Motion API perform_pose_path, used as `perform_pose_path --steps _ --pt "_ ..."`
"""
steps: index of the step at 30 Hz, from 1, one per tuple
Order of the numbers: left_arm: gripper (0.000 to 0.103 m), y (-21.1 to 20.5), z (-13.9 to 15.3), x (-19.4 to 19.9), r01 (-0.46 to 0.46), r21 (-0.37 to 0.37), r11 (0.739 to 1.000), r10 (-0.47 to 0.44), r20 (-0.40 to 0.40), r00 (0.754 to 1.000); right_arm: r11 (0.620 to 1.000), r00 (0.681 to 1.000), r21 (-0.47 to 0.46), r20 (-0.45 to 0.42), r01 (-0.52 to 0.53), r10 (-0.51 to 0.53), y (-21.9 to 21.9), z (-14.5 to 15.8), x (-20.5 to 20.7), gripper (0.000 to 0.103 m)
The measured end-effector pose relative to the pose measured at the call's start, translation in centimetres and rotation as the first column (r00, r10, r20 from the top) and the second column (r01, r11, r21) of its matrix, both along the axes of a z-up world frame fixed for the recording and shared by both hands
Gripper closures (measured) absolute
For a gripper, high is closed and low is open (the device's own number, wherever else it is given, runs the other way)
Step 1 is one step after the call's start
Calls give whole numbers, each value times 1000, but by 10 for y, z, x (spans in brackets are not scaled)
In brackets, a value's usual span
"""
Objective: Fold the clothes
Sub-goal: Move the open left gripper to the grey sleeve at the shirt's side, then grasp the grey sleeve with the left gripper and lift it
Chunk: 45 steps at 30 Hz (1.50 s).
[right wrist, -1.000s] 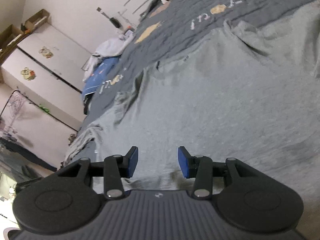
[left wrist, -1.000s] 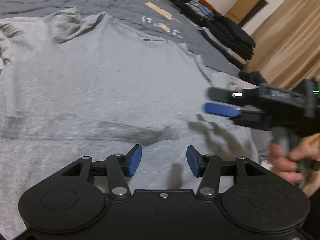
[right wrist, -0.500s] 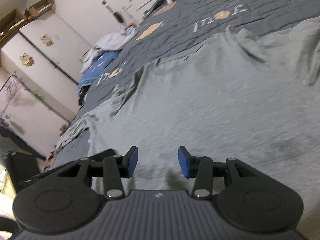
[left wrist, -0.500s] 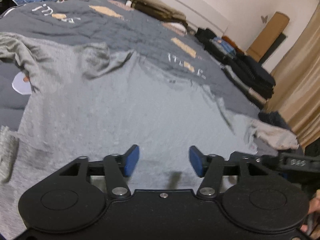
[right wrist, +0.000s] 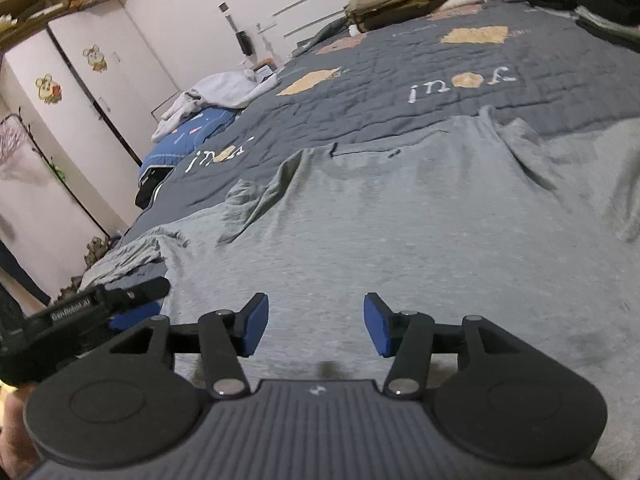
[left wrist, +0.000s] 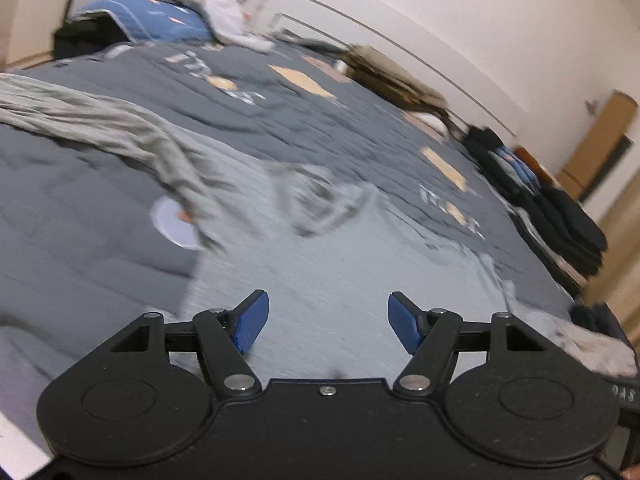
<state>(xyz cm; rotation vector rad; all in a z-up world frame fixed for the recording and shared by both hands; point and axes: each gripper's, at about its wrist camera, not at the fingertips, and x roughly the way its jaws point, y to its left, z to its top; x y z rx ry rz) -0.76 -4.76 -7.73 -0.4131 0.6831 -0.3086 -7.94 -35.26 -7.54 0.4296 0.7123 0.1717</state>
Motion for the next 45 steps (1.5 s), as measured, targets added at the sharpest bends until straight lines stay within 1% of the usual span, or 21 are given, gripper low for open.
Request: perform_pose_path --steps 5,10,13,17,19,22,26,33,38,41,43,45 --pt "38 42 8 4 -113 -26 993 114 13 993 999 999 -32 23 -25 26 20 5 4 49" --pt "38 89 11 11 -239 -49 970 239 5 971 998 998 -40 30 -49 51 39 6 8 48" --pt "38 123 12 16 -325 -83 942 326 -6 945 998 998 -38 29 -59 60 47 6 11 48" --pt "39 170 12 26 -434 -123 892 435 -24 900 997 997 -25 32 -70 71 56 6 15 47" --pt "39 190 14 31 -478 -131 869 479 -25 878 997 996 -20 37 -76 77 62 6 16 47" --pt "39 216 13 40 -533 -113 838 534 -22 845 995 994 -17 42 -97 97 71 9 20 47" --pt "39 245 8 49 -584 -94 806 584 -38 811 989 989 -26 34 -143 143 90 17 34 47" --pt "39 276 3 64 -624 -78 777 623 -40 781 974 972 -28 64 -225 227 143 33 63 47" --pt "39 301 -4 74 -650 -97 754 647 -67 760 958 954 -41 87 -283 285 188 42 85 47" --pt "39 314 -11 80 -664 -123 738 656 -98 748 950 945 -43 92 -310 313 211 44 98 47" --pt "40 324 -18 82 -674 -173 718 662 -128 738 944 939 -43 94 -327 330 225 45 106 47" --pt "40 330 -21 86 -681 -180 710 668 -136 732 939 935 -44 95 -340 343 236 44 113 47"
